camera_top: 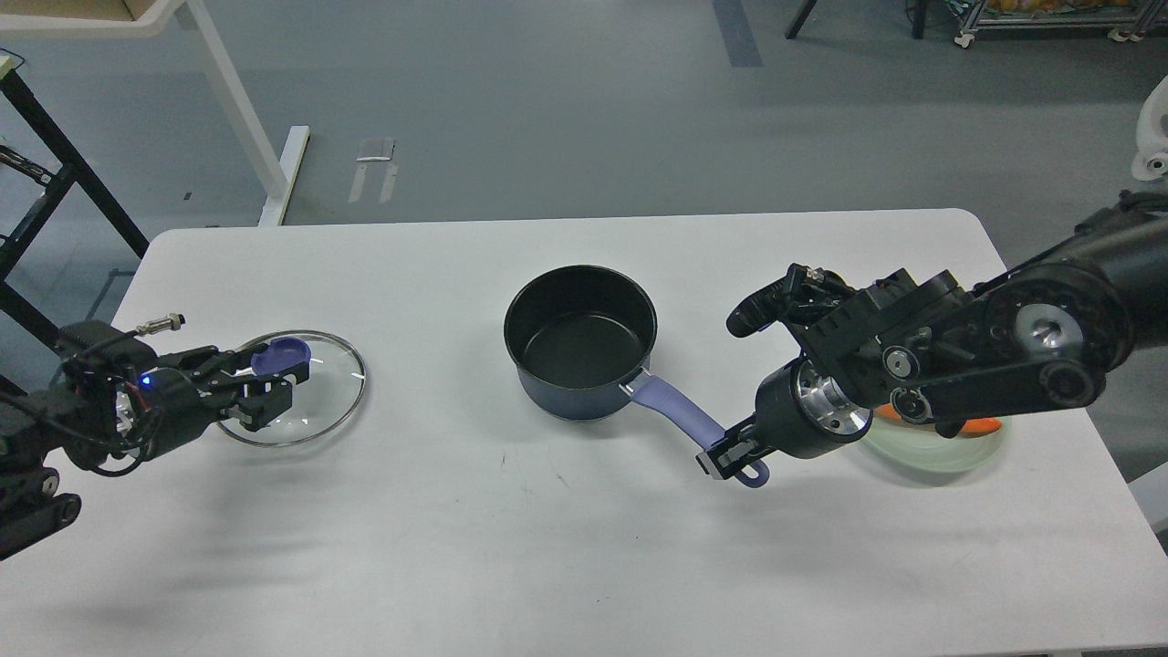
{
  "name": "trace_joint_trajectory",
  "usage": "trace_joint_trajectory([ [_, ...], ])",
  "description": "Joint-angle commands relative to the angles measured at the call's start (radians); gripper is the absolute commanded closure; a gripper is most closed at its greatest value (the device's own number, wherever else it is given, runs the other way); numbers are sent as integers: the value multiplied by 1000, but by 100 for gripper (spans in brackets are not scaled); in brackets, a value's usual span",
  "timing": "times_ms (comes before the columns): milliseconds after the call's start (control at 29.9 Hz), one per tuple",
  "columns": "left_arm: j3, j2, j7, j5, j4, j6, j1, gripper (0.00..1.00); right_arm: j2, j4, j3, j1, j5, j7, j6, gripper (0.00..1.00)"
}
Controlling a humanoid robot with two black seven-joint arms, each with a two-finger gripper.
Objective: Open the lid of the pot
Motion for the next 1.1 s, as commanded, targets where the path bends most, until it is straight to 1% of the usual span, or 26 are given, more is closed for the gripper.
trace_joint_trajectory([
  [0, 1, -3, 0, -3, 3, 1, 15, 51, -1, 0, 0, 0, 0, 0, 0, 81],
  [33, 1, -3, 0, -3, 3, 1, 17, 49, -1, 0, 0, 0, 0, 0, 0, 81],
  [134, 1, -3, 0, -5, 3, 1, 29, 48, 1, 0, 2, 0, 0, 0, 0, 81],
  [167, 1, -3, 0, -5, 3, 1, 32, 46, 1, 0, 2, 0, 0, 0, 0, 81],
  [201, -1, -3, 0, -9, 3, 1, 32, 40, 1, 0, 2, 0, 2, 0, 0, 81],
  [234, -1, -3, 0, -20, 3, 1, 32, 31, 1, 0, 2, 0, 2, 0, 0, 80],
  [268, -1, -3, 0, -38, 3, 3, 32, 18, 1, -1, 2, -1, 2, 0, 0, 80],
  [301, -1, -2, 0, -64, 2, 1, 31, 12, -1, 0, 2, -3, 2, 0, 0, 80],
  [435, 2, 7, 0, -143, 0, -6, 29, 3, 1, -1, 2, -3, 2, 0, 0, 80],
  [602, -8, 17, 0, -160, 0, -9, 17, 1, 1, -1, 3, -5, 3, 0, -1, 79],
  [702, -16, 21, 0, -235, -1, -17, 2, 1, -1, -1, 3, -6, -1, 0, -1, 73],
  [803, -16, 55, 0, -362, -4, -34, -50, 1, -1, -1, 3, -6, -2, 0, -5, 62],
  [936, -16, 66, 0, -506, -11, -100, -109, 1, -5, 0, 8, -6, 8, 2, -5, 38],
  [1070, -16, 67, 0, -627, 0, -155, -141, 1, -25, -1, 14, -8, 9, 6, -9, 26],
])
